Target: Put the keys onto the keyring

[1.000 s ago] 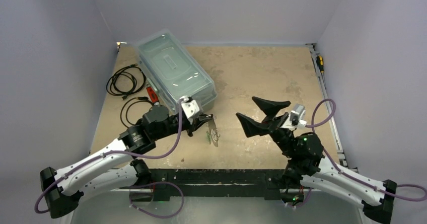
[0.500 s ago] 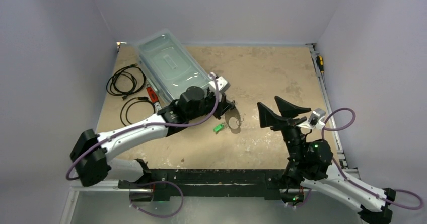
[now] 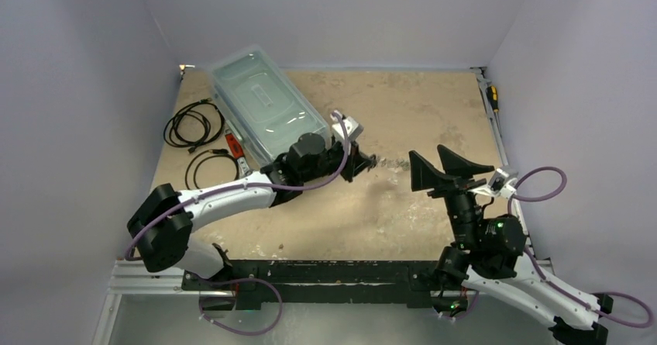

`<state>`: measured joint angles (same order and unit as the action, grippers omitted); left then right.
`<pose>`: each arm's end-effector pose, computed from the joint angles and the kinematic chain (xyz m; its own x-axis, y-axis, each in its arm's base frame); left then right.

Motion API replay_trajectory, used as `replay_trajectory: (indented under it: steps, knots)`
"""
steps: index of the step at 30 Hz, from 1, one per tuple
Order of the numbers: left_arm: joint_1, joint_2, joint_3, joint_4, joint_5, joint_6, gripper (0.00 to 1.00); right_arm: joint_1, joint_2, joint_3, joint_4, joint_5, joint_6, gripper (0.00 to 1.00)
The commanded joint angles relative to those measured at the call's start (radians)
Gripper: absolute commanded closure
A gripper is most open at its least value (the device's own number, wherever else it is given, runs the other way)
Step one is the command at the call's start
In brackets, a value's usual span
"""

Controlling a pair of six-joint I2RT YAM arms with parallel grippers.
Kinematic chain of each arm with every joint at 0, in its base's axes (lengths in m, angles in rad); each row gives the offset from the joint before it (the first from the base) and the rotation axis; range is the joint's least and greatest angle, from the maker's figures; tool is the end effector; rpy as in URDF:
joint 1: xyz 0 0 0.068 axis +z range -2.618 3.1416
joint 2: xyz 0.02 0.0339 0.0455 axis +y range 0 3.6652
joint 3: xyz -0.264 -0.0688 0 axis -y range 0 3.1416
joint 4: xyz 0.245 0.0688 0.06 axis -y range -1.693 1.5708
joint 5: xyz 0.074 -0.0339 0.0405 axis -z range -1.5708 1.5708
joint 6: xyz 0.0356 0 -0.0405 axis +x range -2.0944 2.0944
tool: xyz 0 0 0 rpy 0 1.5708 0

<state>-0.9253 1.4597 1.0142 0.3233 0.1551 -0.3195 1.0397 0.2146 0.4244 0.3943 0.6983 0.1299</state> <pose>0.2038 -0.2797 0.3111 -0.3465 -0.0558 -0.9364 0.8138 0.4786 -0.3296 0.0565 0.0509 0.3370 0.2344 0.5950 -0.7688 -0.4264 0.7736 0.4687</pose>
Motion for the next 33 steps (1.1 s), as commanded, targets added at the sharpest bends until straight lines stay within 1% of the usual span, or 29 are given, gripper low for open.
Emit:
replay_trajectory:
  steps: [1, 3, 6, 10, 14, 20, 26, 31, 33]
  knots:
    - [-0.002, 0.032, -0.224, 0.110, 0.074, -0.041, 1.00, 0.003, 0.003, 0.010, -0.006, 0.023, 0.009, 0.01]
    - [-0.001, 0.081, -0.284, 0.115, 0.109, -0.015, 1.00, 0.003, 0.024, 0.006, 0.003, 0.016, 0.019, 0.01]
    - [-0.003, 0.136, -0.330, 0.098, 0.143, 0.002, 1.00, 0.003, 0.064, 0.010, 0.015, 0.007, 0.031, 0.01]
    - [-0.015, 0.120, -0.383, 0.113, 0.124, 0.012, 1.00, 0.003, 0.107, 0.016, 0.040, 0.000, 0.034, 0.01]
    - [-0.015, 0.123, -0.385, 0.093, 0.107, 0.026, 1.00, 0.003, 0.141, 0.017, 0.061, -0.008, 0.035, 0.01]
    - [-0.015, 0.169, -0.380, 0.113, 0.093, 0.030, 1.00, 0.003, 0.154, 0.020, 0.061, -0.004, 0.029, 0.01]
    - [-0.015, 0.270, -0.303, 0.151, 0.092, 0.028, 1.00, 0.003, 0.134, 0.024, 0.037, 0.017, 0.015, 0.01]
    - [-0.015, 0.416, -0.140, 0.154, 0.140, 0.033, 1.00, 0.003, 0.106, 0.031, 0.019, 0.033, 0.005, 0.01]
    - [-0.016, 0.450, -0.084, 0.131, 0.143, 0.034, 1.00, 0.003, 0.100, 0.035, 0.012, 0.036, 0.003, 0.01]
